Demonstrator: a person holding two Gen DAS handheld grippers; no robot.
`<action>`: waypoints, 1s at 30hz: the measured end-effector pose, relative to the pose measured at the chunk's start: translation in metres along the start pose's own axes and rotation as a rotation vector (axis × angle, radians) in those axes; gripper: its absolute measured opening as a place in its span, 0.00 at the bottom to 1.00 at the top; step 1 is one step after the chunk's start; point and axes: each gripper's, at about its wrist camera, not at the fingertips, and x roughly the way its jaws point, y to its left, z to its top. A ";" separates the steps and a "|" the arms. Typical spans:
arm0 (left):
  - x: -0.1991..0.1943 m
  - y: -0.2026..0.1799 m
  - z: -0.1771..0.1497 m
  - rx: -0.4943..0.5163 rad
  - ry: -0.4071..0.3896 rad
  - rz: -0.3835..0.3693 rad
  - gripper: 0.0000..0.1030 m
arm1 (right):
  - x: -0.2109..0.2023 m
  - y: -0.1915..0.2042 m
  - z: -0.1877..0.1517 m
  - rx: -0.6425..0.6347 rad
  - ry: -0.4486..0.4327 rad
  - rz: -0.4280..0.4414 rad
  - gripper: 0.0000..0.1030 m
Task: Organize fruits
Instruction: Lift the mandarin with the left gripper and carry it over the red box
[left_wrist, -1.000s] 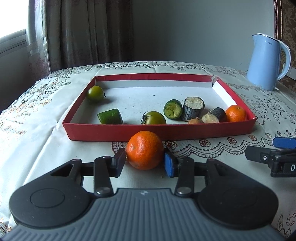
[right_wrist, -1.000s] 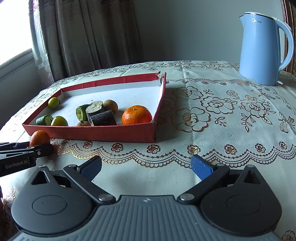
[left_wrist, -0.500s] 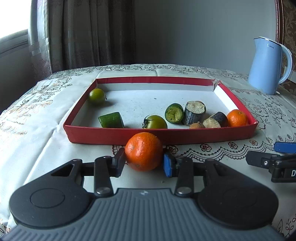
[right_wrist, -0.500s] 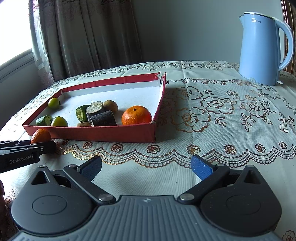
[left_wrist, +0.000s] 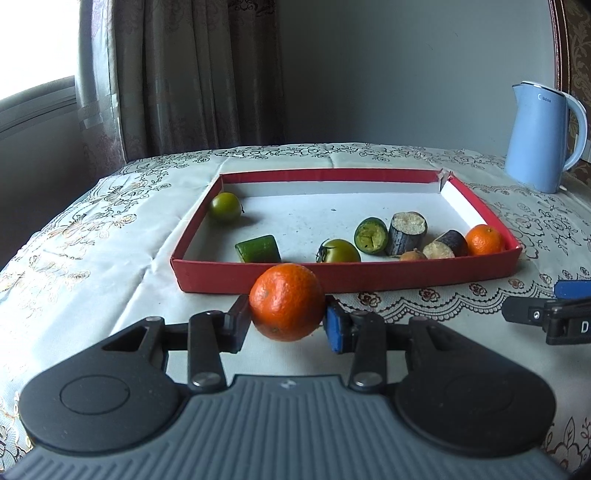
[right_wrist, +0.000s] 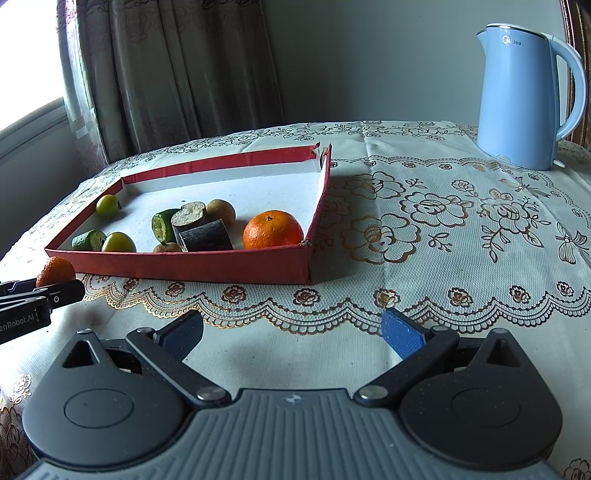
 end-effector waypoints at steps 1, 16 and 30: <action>-0.001 0.001 0.004 0.004 -0.007 0.003 0.37 | 0.000 0.000 0.000 0.001 -0.001 0.001 1.00; 0.031 -0.005 0.068 0.018 -0.046 0.042 0.37 | -0.001 -0.004 0.000 0.022 -0.009 0.016 1.00; 0.094 -0.004 0.079 -0.017 0.048 0.051 0.37 | -0.003 -0.011 0.000 0.067 -0.030 0.048 1.00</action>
